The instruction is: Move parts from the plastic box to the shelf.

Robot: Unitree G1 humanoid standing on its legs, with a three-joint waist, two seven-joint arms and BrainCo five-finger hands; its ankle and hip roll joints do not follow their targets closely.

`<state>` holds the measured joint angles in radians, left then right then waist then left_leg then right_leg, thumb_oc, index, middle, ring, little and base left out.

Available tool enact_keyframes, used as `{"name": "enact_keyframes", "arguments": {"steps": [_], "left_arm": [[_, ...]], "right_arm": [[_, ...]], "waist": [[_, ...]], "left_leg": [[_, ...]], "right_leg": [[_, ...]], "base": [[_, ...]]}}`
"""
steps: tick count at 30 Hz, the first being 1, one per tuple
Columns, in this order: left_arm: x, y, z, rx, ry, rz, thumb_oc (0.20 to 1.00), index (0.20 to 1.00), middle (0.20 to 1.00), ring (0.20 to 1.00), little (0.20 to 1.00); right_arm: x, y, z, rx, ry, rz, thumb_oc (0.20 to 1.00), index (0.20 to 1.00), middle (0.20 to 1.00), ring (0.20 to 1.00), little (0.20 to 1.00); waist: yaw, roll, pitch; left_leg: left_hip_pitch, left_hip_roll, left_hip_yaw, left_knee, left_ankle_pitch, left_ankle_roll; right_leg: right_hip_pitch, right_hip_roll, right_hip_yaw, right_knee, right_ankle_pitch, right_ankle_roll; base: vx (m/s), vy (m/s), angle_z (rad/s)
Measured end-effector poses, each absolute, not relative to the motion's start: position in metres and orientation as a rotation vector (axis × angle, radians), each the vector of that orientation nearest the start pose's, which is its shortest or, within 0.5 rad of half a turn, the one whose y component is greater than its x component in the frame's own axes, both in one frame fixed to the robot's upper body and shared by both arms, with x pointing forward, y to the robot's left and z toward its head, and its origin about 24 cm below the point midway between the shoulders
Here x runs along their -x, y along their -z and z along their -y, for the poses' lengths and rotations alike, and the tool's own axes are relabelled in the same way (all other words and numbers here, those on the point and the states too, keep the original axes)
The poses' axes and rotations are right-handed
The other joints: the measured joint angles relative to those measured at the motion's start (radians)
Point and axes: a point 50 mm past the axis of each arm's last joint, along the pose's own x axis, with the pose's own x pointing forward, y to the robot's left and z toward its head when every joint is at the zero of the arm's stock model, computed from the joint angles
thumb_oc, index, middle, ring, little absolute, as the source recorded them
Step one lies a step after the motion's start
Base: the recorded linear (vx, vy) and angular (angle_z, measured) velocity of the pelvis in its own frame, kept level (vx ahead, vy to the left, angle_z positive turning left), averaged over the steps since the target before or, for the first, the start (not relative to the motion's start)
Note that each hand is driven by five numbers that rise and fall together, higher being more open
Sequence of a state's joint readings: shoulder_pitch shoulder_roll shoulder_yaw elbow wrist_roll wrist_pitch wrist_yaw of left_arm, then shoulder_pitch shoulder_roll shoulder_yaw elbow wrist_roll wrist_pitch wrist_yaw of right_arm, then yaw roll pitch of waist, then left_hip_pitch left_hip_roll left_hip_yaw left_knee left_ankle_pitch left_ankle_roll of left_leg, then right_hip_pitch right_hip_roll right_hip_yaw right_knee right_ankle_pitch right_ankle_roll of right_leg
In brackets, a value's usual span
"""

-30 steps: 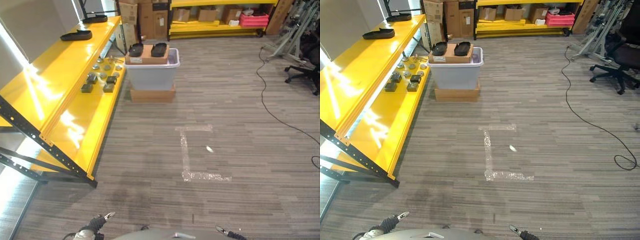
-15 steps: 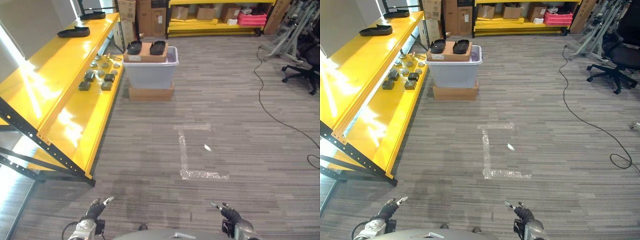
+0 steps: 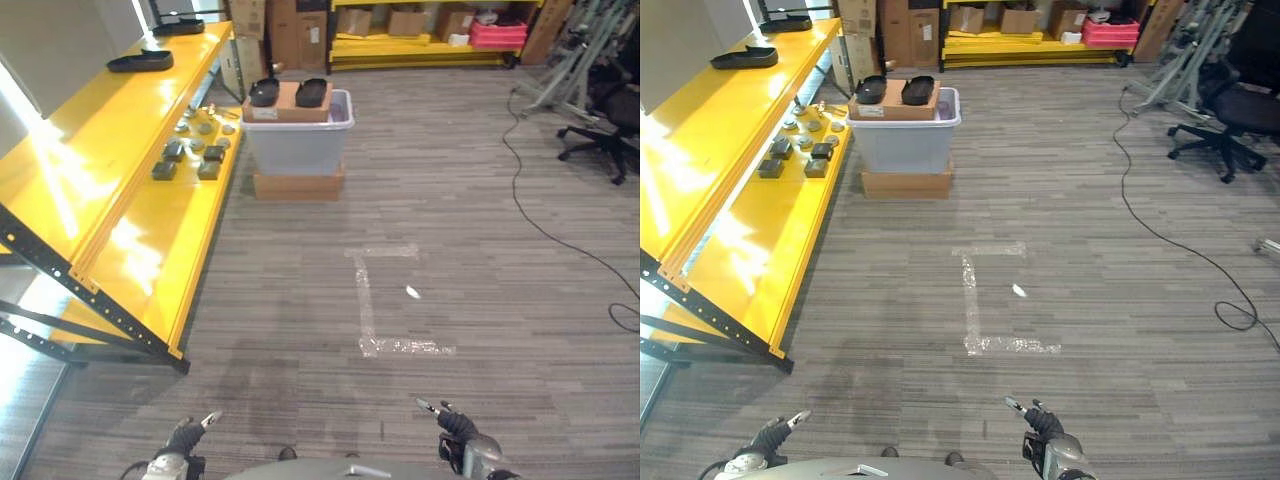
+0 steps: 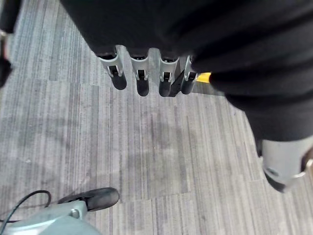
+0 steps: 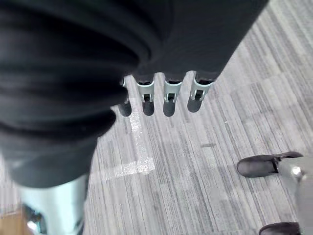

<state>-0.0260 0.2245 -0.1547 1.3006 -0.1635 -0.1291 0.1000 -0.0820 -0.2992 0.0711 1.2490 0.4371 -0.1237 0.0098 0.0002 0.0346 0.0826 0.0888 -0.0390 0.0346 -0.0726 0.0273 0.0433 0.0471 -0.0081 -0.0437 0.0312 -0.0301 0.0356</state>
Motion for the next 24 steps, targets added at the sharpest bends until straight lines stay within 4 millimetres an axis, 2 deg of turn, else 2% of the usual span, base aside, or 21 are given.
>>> {"name": "enact_keyframes", "arguments": {"steps": [2,4,6,7,8,9,10,11,13,14,15,17,18,19,20,21,22,23,24], "left_arm": [[-0.096,0.159,-0.236,-0.221,-0.199,-1.136,1.0,1.0,1.0,1.0,1.0],[-0.104,0.158,-0.235,-0.221,-0.196,-1.12,1.0,1.0,1.0,1.0,1.0],[-0.111,0.156,-0.235,-0.213,-0.201,-1.102,1.0,1.0,1.0,1.0,1.0],[-0.11,0.156,-0.236,-0.194,-0.225,-1.103,1.0,1.0,1.0,1.0,1.0],[-0.109,0.156,-0.237,-0.187,-0.234,-1.106,1.0,1.0,1.0,1.0,1.0],[-0.11,0.156,-0.237,-0.184,-0.238,-1.105,1.0,1.0,1.0,1.0,1.0],[-0.11,0.155,-0.238,-0.18,-0.245,-1.105,1.0,1.0,1.0,1.0,1.0],[-0.108,0.156,-0.24,-0.181,-0.249,-1.111,1.0,1.0,1.0,1.0,1.0],[-0.107,0.156,-0.241,-0.185,-0.251,-1.118,1.0,1.0,1.0,1.0,1.0],[-0.11,0.155,-0.241,-0.191,-0.248,-1.121,1.0,1.0,1.0,1.0,1.0],[-0.11,0.155,-0.241,-0.192,-0.247,-1.123,1.0,1.0,1.0,1.0,1.0],[-0.112,0.156,-0.235,-0.198,-0.222,-1.119,1.0,1.0,1.0,1.0,1.0],[-0.105,0.16,-0.227,-0.192,-0.198,-1.14,1.0,1.0,1.0,1.0,1.0],[-0.098,0.162,-0.225,-0.191,-0.191,-1.16,1.0,1.0,1.0,1.0,1.0],[-0.095,0.163,-0.224,-0.191,-0.188,-1.17,1.0,1.0,1.0,1.0,1.0],[-0.094,0.164,-0.22,-0.188,-0.179,-1.171,1.0,1.0,1.0,1.0,1.0],[-0.089,0.166,-0.218,-0.179,-0.182,-1.185,1.0,1.0,1.0,1.0,1.0],[-0.097,0.164,-0.217,-0.178,-0.177,-1.167,1.0,1.0,1.0,1.0,1.0],[-0.09,0.166,-0.216,-0.174,-0.177,-1.186,1.0,1.0,1.0,1.0,1.0]], "right_arm": [[-0.126,0.143,0.261,-0.065,0.356,-0.997,1.0,1.0,1.0,1.0,1.0],[-0.123,0.146,0.257,-0.082,0.362,-1.012,1.0,1.0,1.0,1.0,1.0],[-0.124,0.146,0.255,-0.147,0.4,-0.996,1.0,1.0,1.0,1.0,1.0],[-0.123,0.148,0.249,-0.2,0.424,-0.993,1.0,1.0,1.0,1.0,1.0],[-0.121,0.15,0.246,-0.217,0.426,-0.998,1.0,1.0,1.0,1.0,1.0],[-0.118,0.151,0.244,-0.228,0.43,-1.006,1.0,1.0,1.0,1.0,1.0],[-0.118,0.151,0.243,-0.228,0.429,-1.006,1.0,1.0,1.0,1.0,1.0],[-0.116,0.152,0.243,-0.228,0.43,-1.01,1.0,1.0,1.0,1.0,1.0],[-0.111,0.153,0.244,-0.224,0.435,-1.027,1.0,1.0,1.0,1.0,1.0],[-0.108,0.155,0.243,-0.216,0.435,-1.044,1.0,1.0,1.0,1.0,1.0],[-0.103,0.156,0.243,-0.211,0.436,-1.061,1.0,1.0,1.0,1.0,1.0],[-0.088,0.159,0.246,-0.209,0.459,-1.096,1.0,1.0,1.0,1.0,1.0],[-0.077,0.16,0.252,-0.201,0.483,-1.119,1.0,1.0,1.0,1.0,1.0],[-0.07,0.16,0.254,-0.197,0.494,-1.137,1.0,1.0,1.0,1.0,1.0],[-0.065,0.161,0.255,-0.193,0.502,-1.157,1.0,1.0,1.0,1.0,1.0],[-0.061,0.16,0.26,-0.183,0.512,-1.163,1.0,1.0,1.0,1.0,1.0],[-0.067,0.159,0.263,-0.178,0.51,-1.153,1.0,1.0,1.0,1.0,1.0],[-0.067,0.158,0.264,-0.173,0.508,-1.153,1.0,1.0,1.0,1.0,1.0],[-0.075,0.156,0.266,-0.164,0.498,-1.137,1.0,1.0,1.0,1.0,1.0]], "waist": [[-0.006,-0.013,0.008],[-0.012,-0.018,0.021],[-0.015,-0.013,0.047],[-0.016,-0.01,0.057],[-0.024,-0.014,0.055],[-0.026,-0.011,0.055],[-0.021,-0.022,0.053],[-0.026,-0.022,0.052],[-0.038,-0.042,0.046],[-0.057,-0.046,0.045],[-0.078,-0.064,0.036],[-0.092,-0.066,0.031],[-0.093,-0.029,0.013],[-0.093,-0.013,-0.002],[-0.094,-0.015,-0.008],[-0.08,-0.01,-0.022],[-0.068,-0.022,-0.015],[-0.069,-0.038,-0.007],[-0.053,-0.048,-0.003]], "left_leg": [[0.002,-0.008,0.004,0.002,-0.004,0.008],[0.006,-0.005,0.012,-0.001,0.0,0.014],[0.014,0.003,0.037,-0.004,-0.003,0.031],[0.017,0.003,0.051,-0.009,-0.01,0.032],[0.019,0.003,0.051,-0.012,-0.021,0.015],[0.018,0.004,0.051,-0.013,-0.026,0.008],[0.018,0.007,0.051,-0.013,-0.027,0.006],[0.016,0.008,0.055,-0.013,-0.027,0.004],[0.017,0.011,0.051,-0.013,-0.034,-0.009],[0.008,0.028,0.029,-0.009,-0.04,-0.027],[0.008,0.029,-0.005,-0.012,-0.038,-0.028],[0.027,0.052,-0.045,-0.009,-0.046,-0.059],[0.051,0.103,-0.061,-0.007,-0.066,-0.087],[0.059,0.126,-0.066,-0.002,-0.068,-0.093],[0.051,0.139,-0.078,0.037,-0.079,-0.106],[0.024,0.143,-0.098,0.111,-0.069,-0.107],[-0.009,0.134,-0.122,0.189,-0.075,-0.122],[-0.062,0.116,-0.149,0.311,-0.088,-0.136],[-0.124,0.098,-0.185,0.447,-0.072,-0.147]], "right_leg": [[-0.023,-0.007,0.002,0.042,-0.021,0.001],[-0.074,-0.009,0.008,0.146,-0.035,0.02],[-0.129,-0.016,0.008,0.267,-0.059,0.055],[-0.179,-0.043,0.004,0.344,-0.07,0.073],[-0.188,-0.06,-0.001,0.336,-0.072,0.075],[-0.195,-0.079,-0.01,0.281,-0.072,0.075],[-0.195,-0.095,-0.025,0.204,-0.063,0.074],[-0.196,-0.106,-0.024,0.137,-0.048,0.074],[-0.208,-0.116,-0.021,0.062,-0.005,0.075],[-0.224,-0.087,0.072,0.004,0.033,0.072],[-0.218,-0.079,0.09,-0.015,0.05,0.078],[-0.189,-0.067,0.082,-0.023,0.137,0.058],[-0.155,-0.021,0.055,-0.026,0.142,0.033],[-0.136,0.001,0.044,-0.041,0.134,0.016],[-0.112,0.011,0.029,-0.069,0.135,0.001],[-0.07,0.02,0.024,-0.111,0.139,-0.027],[-0.063,0.023,0.018,-0.12,0.131,-0.036],[-0.052,0.01,0.018,-0.118,0.139,-0.042],[-0.031,0.006,0.018,-0.113,0.126,-0.075]], "base": [[0.04,0.102,-0.12],[0.05,0.073,-0.11],[0.14,0.021,-0.22],[0.23,-0.075,-0.29],[0.18,-0.085,-0.31],[0.13,-0.091,-0.23],[0.13,-0.083,-0.23],[0.26,-0.175,-0.15],[0.3,-0.22,0.07],[0.17,-0.151,0.47],[0.2,-0.192,0.71],[0.27,-0.286,0.69],[0.25,-0.285,0.4],[0.25,-0.3,0.32],[0.19,-0.25,0.19],[0.19,-0.248,0.17],[0.22,-0.283,0.09],[0.17,-0.19,-0.03],[0.17,-0.188,0.03]]}}
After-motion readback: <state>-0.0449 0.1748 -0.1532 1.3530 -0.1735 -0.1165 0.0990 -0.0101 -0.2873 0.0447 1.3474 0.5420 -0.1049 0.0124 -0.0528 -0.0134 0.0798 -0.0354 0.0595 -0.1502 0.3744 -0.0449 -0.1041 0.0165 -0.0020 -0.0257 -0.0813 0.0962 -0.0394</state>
